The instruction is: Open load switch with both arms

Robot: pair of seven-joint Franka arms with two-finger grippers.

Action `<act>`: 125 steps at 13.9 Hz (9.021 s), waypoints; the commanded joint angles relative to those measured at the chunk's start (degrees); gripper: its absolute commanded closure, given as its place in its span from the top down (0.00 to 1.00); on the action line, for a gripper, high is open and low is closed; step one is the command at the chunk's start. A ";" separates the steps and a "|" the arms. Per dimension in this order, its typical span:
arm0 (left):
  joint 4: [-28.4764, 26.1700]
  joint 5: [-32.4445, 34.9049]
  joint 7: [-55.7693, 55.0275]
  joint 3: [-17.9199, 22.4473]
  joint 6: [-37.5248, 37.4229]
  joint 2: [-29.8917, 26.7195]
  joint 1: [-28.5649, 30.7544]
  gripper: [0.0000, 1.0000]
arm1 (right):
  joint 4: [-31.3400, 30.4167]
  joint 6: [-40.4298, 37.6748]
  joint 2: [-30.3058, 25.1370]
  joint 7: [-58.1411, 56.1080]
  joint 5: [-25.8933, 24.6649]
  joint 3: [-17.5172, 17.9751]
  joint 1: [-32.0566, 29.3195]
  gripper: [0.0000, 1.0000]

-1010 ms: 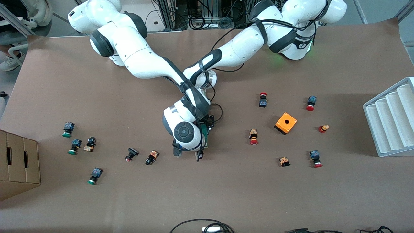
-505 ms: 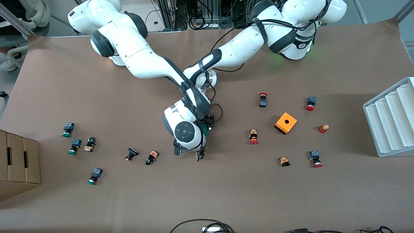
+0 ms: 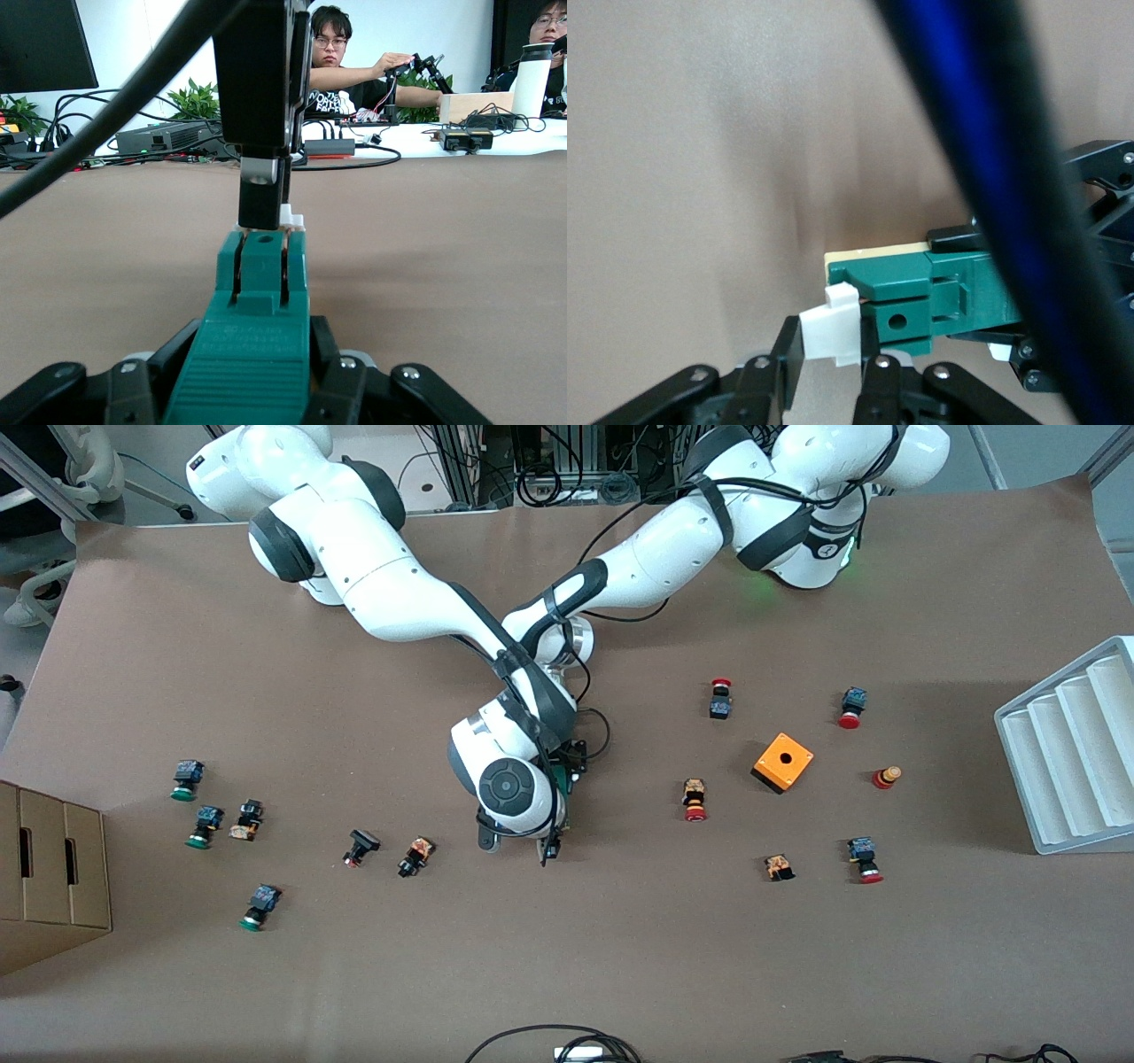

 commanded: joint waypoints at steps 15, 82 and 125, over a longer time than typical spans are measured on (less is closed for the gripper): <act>1.86 0.89 0.67 0.58 0.76 0.91 -0.79 0.51 | -2.25 -0.42 -2.43 1.02 3.26 -0.34 0.23 0.09; 1.86 0.80 0.76 0.58 0.94 0.82 -0.70 0.51 | -15.00 -4.99 -12.10 0.93 3.44 1.06 3.74 0.28; 1.68 0.71 0.76 0.58 1.29 0.82 -0.79 0.53 | -15.27 -3.05 -12.09 -0.04 2.47 0.36 1.81 0.53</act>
